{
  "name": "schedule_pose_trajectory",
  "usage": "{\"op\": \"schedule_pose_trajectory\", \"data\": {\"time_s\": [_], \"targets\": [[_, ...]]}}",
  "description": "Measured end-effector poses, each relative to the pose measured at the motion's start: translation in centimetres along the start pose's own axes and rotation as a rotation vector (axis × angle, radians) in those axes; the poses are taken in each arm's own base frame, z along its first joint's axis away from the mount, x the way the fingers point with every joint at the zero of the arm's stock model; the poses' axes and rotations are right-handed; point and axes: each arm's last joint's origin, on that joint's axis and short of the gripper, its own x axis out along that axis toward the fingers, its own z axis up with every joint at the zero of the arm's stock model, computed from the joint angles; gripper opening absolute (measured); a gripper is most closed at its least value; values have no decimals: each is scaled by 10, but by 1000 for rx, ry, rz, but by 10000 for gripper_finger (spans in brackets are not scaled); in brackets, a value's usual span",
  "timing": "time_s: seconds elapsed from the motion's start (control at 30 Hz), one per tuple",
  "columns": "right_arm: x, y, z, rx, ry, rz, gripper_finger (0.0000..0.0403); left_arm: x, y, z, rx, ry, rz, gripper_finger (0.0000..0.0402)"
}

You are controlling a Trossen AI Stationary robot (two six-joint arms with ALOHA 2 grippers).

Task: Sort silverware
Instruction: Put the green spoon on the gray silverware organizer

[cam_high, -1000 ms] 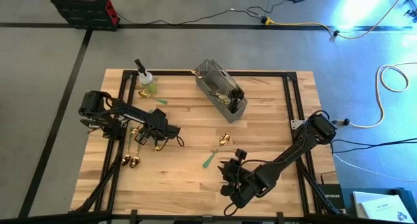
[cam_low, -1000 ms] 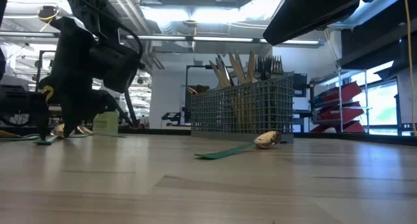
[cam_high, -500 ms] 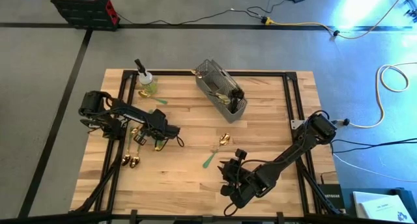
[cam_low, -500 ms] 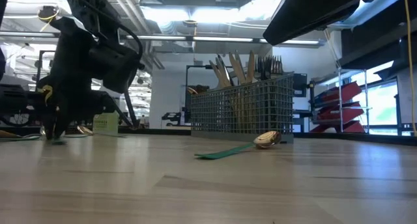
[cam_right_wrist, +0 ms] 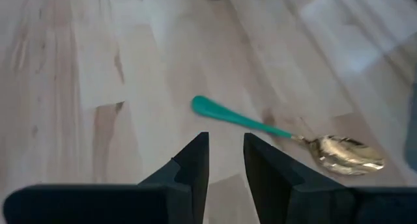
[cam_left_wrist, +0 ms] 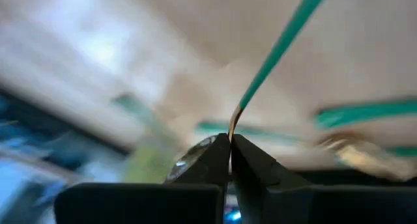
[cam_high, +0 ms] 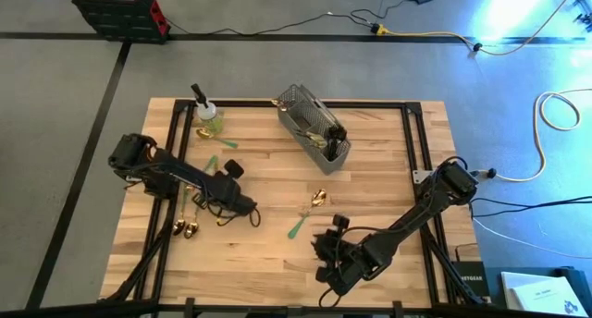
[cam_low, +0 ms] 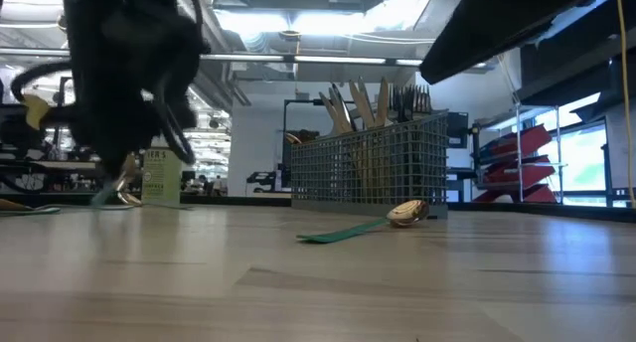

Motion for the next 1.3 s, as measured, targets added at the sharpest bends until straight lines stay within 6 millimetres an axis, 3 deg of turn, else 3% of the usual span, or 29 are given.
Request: {"op": "schedule_pose_trajectory", "data": {"time_s": [0.3, 0.53, 1.13, 1.3], "targets": [[-2, 3, -2, 1, 23, 34, 79, -56, 8, 0, 64, -10, 230, 0], [-8, 8, -7, -17, 16, 49, 79, -84, 17, -1, 42, -70, 317, 0], [-10, 10, -9, -11, 20, 58, 79, -103, 15, -10, 205, 93, 634, 0], [-11, 11, -10, -6, 19, 60, 79, -105, 15, -11, 215, 96, 648, 0]]}}
